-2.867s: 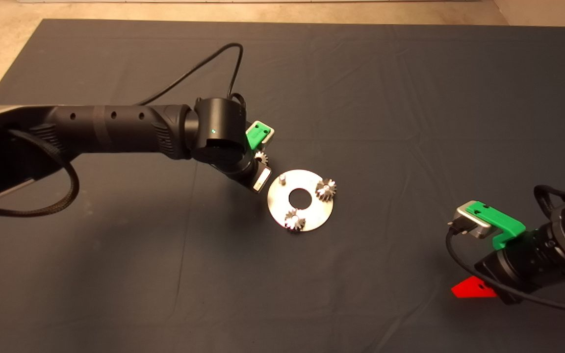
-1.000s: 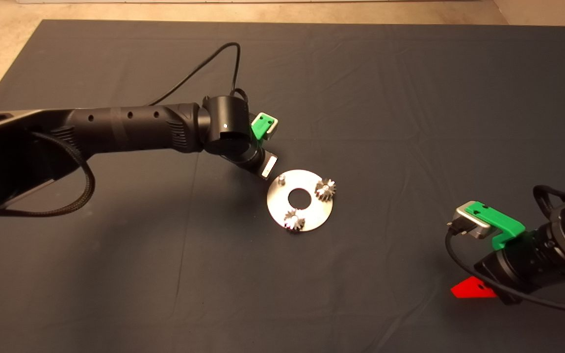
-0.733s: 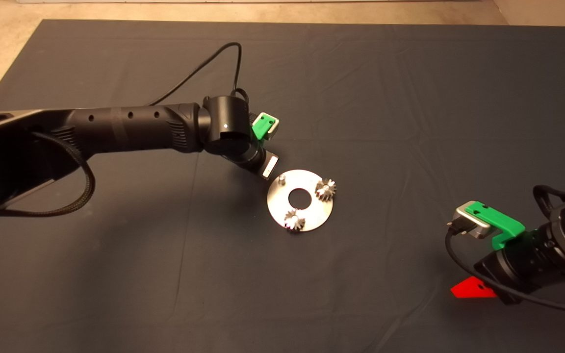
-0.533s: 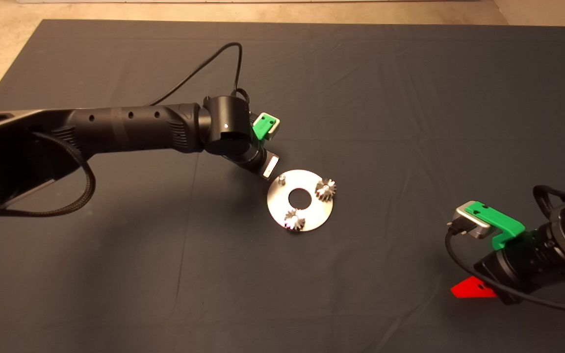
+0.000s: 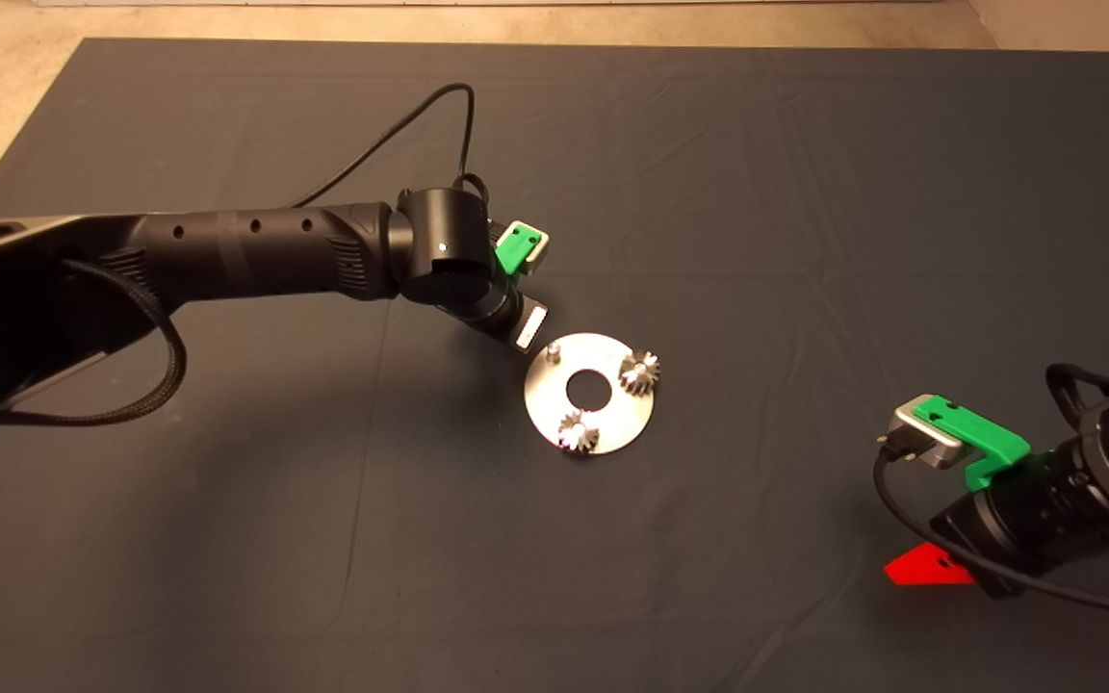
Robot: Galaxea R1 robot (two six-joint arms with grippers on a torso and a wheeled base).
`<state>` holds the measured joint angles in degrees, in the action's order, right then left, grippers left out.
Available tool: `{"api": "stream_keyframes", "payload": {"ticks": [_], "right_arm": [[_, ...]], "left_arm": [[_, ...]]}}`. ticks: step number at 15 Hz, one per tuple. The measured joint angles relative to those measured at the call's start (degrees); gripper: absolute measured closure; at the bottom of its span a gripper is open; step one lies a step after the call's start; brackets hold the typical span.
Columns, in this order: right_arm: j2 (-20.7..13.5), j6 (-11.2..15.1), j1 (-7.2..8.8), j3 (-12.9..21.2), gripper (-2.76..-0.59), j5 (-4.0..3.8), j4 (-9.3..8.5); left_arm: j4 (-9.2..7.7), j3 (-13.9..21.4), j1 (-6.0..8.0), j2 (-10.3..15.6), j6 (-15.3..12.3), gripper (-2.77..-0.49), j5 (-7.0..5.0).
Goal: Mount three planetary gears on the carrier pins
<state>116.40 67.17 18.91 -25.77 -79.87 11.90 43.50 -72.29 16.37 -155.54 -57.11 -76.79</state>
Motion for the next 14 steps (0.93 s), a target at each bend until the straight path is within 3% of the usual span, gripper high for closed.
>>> {"api": "stream_keyframes", "payload": {"ticks": [14], "right_arm": [[0.0,0.0,0.00,0.0,-1.76,0.16,0.00]], "left_arm": [[0.00,0.0,0.00,0.0,0.0,-0.62,-0.06]]}}
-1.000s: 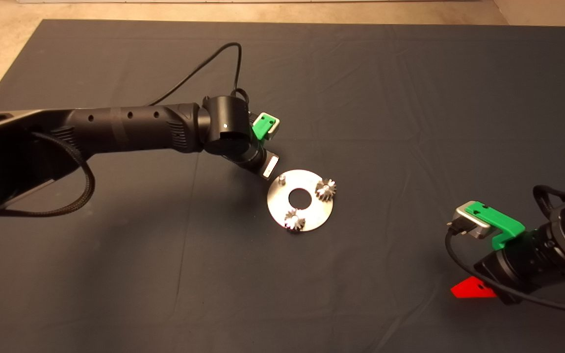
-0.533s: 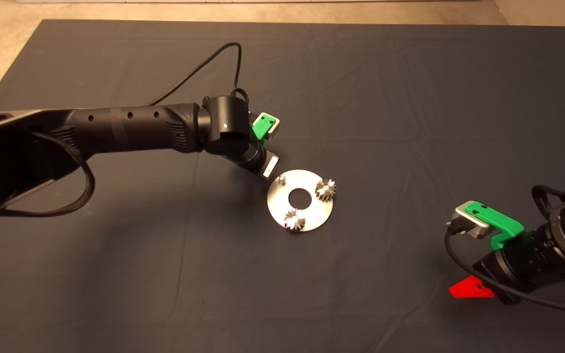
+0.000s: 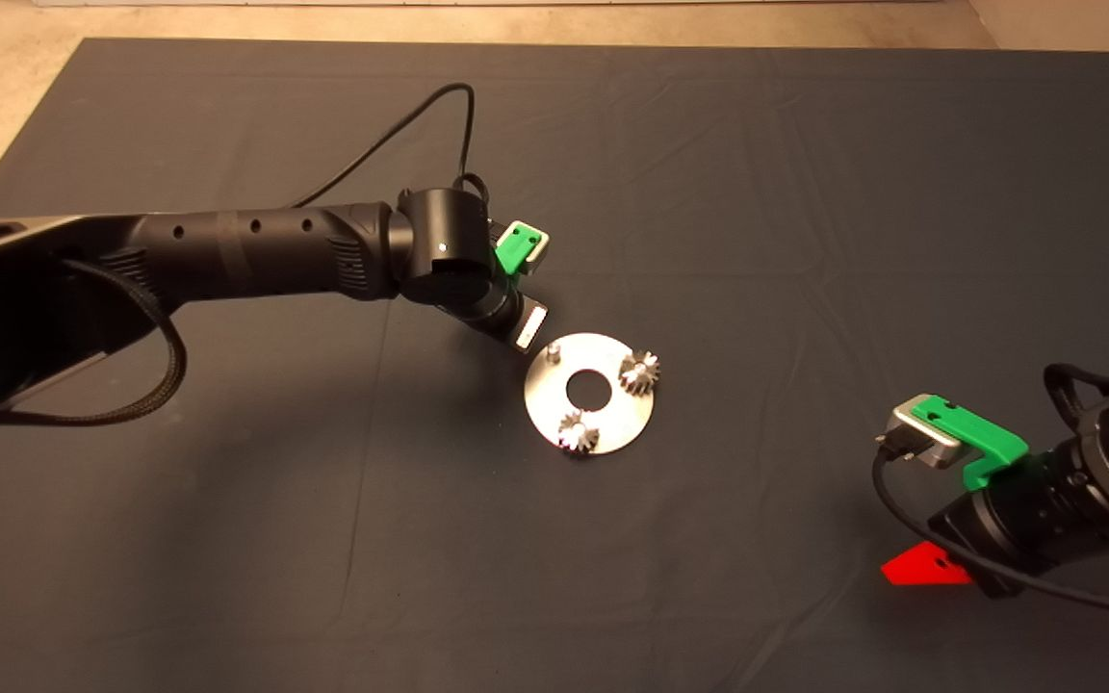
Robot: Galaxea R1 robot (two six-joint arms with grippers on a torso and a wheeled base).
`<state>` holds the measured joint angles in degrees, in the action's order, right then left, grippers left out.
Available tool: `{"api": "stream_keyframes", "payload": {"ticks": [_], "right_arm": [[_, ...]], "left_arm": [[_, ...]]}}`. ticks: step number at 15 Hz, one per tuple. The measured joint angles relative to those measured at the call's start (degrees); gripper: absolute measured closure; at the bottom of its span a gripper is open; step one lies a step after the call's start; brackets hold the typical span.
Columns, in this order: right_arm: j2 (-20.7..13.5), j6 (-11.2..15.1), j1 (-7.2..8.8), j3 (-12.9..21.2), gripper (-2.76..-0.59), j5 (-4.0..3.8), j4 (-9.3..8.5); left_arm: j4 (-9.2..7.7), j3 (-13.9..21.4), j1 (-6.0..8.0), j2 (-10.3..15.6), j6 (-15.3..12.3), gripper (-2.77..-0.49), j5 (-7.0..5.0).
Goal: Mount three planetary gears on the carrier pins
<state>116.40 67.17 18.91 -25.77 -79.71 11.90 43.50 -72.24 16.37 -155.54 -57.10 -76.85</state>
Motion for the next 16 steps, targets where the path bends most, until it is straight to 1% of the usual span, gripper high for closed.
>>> {"api": "stream_keyframes", "payload": {"ticks": [2,4,5,6,7,8,9,10,12,13,15,16], "right_arm": [[0.0,0.0,0.00,0.0,-1.76,0.00,0.00],[0.0,0.0,0.00,0.0,-1.76,0.00,0.00],[0.0,0.0,0.00,0.0,-1.76,0.00,0.00],[0.0,0.0,0.00,0.0,-1.76,0.00,0.00],[0.0,0.0,0.00,0.0,-1.76,-0.01,0.02],[0.0,0.0,0.00,0.0,-1.76,0.00,0.00],[0.0,0.0,0.00,0.0,-1.76,0.00,0.00],[0.0,0.0,0.00,0.0,-1.76,0.00,0.00],[0.0,0.0,0.00,0.0,-1.76,0.04,0.02],[0.0,0.0,0.00,0.0,-1.76,0.04,0.00],[0.0,0.0,0.00,0.0,-1.76,0.00,0.00],[0.0,0.0,0.00,0.0,-1.76,0.02,0.00]], "left_arm": [[0.01,0.4,-0.01,0.0,0.0,-0.60,-0.26],[0.00,1.2,0.00,0.2,0.0,-0.59,-1.49],[0.02,1.5,-0.01,0.3,0.0,-0.60,-2.51],[0.02,2.3,0.00,0.4,0.0,-0.60,-3.80],[0.00,3.7,0.00,0.9,0.0,-0.59,-5.09],[0.00,5.2,0.05,1.6,0.0,-0.59,-5.86],[-0.26,6.5,0.49,2.3,-0.1,-0.59,-6.22],[-0.30,7.4,1.46,2.8,-0.5,-0.59,-6.69],[-0.09,8.3,3.78,3.0,-1.9,-0.59,-7.44],[-0.11,8.7,4.26,2.9,-2.2,-0.59,-7.39],[-0.34,9.5,4.62,2.7,-2.5,-0.59,-7.33],[-0.37,9.9,4.96,2.6,-3.2,-0.59,-7.22]]}}
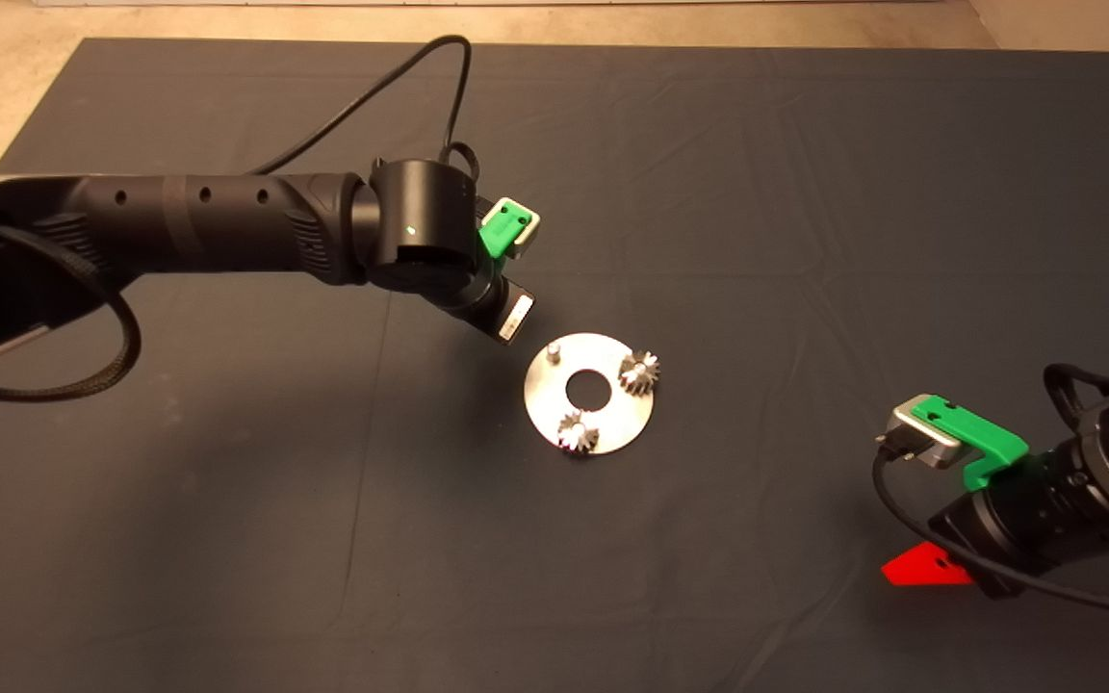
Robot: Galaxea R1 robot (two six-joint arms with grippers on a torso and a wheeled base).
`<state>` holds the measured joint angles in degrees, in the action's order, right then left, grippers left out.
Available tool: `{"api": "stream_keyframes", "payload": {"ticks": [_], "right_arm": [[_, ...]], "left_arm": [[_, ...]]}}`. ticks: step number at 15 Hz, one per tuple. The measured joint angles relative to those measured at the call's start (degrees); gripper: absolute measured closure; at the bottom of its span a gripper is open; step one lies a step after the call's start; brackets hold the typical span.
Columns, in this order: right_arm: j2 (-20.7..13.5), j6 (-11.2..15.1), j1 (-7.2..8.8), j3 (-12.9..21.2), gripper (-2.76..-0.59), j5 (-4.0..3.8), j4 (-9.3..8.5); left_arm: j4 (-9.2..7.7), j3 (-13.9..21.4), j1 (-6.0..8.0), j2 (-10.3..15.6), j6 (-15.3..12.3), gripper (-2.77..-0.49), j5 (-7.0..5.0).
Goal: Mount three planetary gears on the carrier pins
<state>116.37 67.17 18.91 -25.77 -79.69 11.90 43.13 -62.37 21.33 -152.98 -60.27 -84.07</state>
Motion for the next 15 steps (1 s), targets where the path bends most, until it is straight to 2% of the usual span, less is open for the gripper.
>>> {"api": "stream_keyframes", "payload": {"ticks": [1,4,8,10,15], "right_arm": [[0.0,0.0,0.00,0.0,-1.76,0.00,0.00],[0.0,0.0,0.00,0.0,-1.76,0.01,0.00],[0.1,0.0,0.00,0.0,-1.76,0.01,0.02],[0.2,0.0,0.00,0.0,-1.76,0.04,0.00],[0.3,0.0,0.00,0.0,-1.76,0.01,0.00]], "left_arm": [[0.03,0.7,0.50,0.0,-0.8,-0.59,0.05],[0.04,3.1,1.24,0.0,-6.2,-0.59,0.06],[-0.02,4.1,1.23,-0.6,-7.7,-0.59,0.24],[-0.04,4.1,1.21,-1.8,-8.5,-0.59,0.11],[-0.52,4.1,1.07,-3.1,-8.5,-0.59,0.44]]}}
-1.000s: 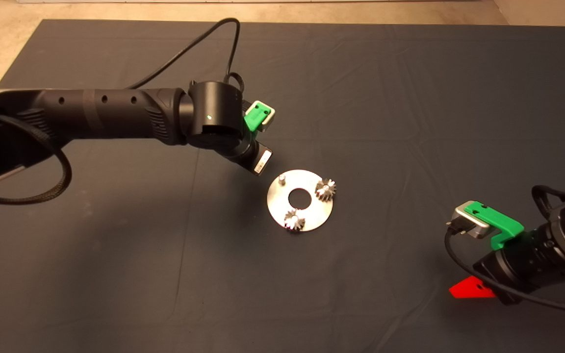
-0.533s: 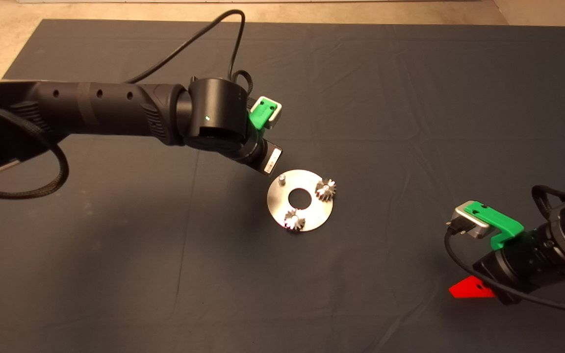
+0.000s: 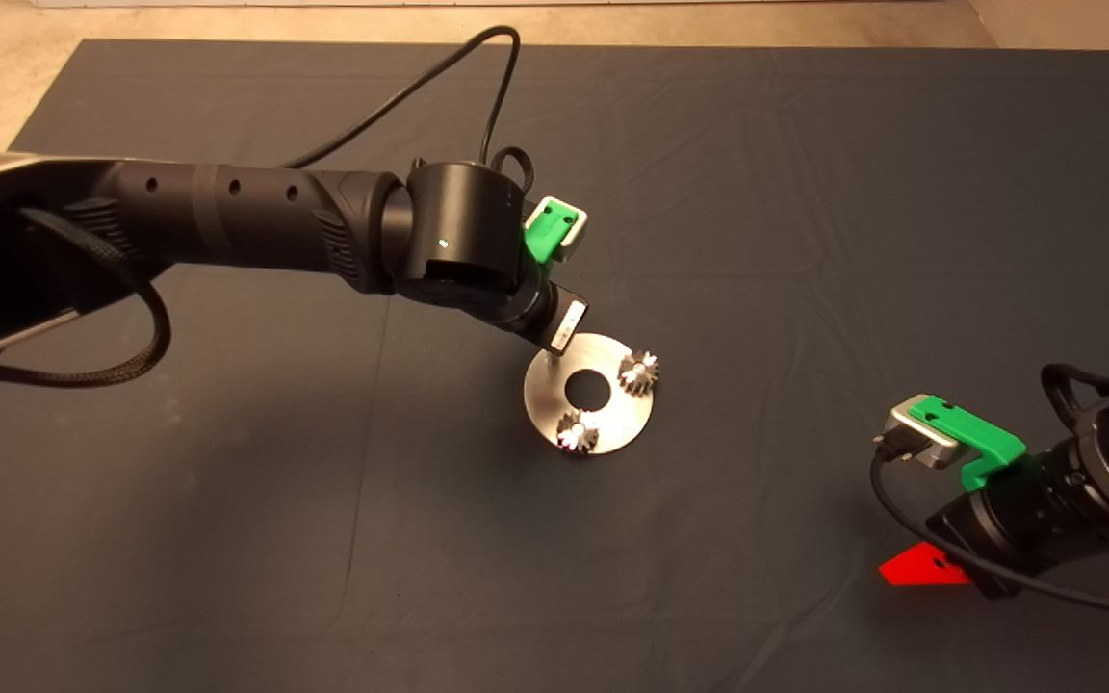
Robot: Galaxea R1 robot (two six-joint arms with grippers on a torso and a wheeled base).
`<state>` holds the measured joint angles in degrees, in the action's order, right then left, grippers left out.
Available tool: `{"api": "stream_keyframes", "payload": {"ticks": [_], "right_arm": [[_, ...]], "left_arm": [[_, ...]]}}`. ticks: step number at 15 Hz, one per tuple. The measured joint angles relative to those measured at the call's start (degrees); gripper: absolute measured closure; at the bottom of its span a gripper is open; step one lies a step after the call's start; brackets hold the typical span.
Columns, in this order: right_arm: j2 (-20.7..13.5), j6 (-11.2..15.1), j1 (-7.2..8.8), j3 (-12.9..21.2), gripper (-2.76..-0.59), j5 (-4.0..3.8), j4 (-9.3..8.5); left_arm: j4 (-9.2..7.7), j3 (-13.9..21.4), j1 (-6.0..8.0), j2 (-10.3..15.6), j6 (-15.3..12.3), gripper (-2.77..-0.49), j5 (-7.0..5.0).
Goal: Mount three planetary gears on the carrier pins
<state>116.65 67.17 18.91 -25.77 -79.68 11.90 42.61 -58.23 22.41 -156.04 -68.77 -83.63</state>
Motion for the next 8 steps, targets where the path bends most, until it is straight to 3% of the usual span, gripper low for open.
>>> {"api": "stream_keyframes", "payload": {"ticks": [4,8], "right_arm": [[0.0,0.0,0.00,0.0,-1.76,0.05,0.00],[0.0,0.0,0.00,0.0,-1.76,0.30,0.00]], "left_arm": [[-1.18,0.0,-0.04,0.0,0.0,-0.59,-0.24],[-1.20,0.0,-0.63,0.0,0.0,-0.59,-0.19]]}}
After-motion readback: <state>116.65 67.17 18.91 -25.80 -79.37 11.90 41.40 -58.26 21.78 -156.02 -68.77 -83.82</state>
